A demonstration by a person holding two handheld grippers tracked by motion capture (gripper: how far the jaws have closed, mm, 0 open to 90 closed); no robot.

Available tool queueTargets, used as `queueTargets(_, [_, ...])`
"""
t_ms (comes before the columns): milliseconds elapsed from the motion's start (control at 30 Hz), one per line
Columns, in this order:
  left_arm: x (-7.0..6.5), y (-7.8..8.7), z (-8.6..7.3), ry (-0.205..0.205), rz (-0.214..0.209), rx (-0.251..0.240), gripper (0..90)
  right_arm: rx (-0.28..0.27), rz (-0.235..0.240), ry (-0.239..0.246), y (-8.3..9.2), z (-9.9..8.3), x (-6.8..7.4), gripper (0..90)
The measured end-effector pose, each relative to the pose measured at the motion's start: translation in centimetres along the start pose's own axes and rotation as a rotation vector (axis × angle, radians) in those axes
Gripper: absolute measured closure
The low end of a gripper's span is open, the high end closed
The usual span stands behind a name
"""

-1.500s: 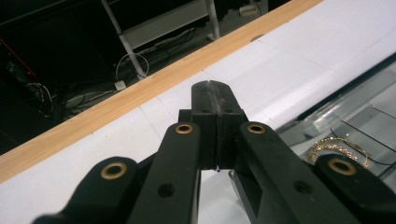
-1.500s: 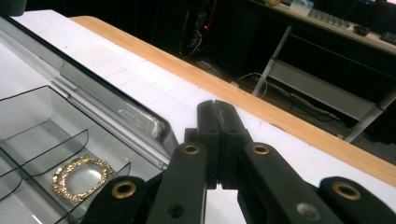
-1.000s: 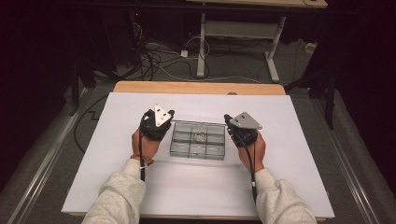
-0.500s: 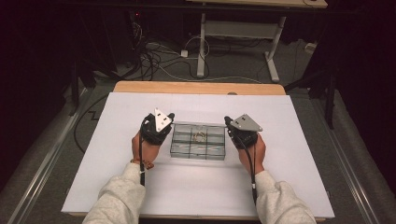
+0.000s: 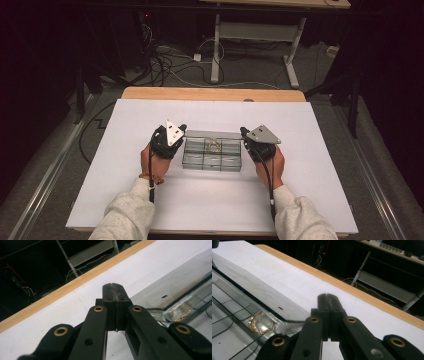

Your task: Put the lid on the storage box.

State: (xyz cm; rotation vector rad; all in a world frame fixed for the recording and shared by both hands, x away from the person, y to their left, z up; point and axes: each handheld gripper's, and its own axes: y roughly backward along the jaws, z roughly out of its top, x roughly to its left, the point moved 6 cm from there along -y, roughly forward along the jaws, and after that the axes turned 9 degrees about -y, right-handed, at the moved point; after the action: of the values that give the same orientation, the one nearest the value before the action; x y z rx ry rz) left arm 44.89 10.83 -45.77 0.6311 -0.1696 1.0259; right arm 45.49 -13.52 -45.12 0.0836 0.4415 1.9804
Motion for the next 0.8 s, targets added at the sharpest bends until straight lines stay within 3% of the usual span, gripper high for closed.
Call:
queueTargets(533, [-0.46, 0.34, -0.3, -0.028, 0.011, 0.008, 87.6, 0.001, -0.003, -0.004, 0.29, -0.62, 0.01, 90.0])
queueTargets(800, [-0.77, 0.64, -0.73, -0.022, 0.008, -0.009, 87.5, -0.002, -0.004, -0.015, 0.4, -0.95, 0.0, 90.0])
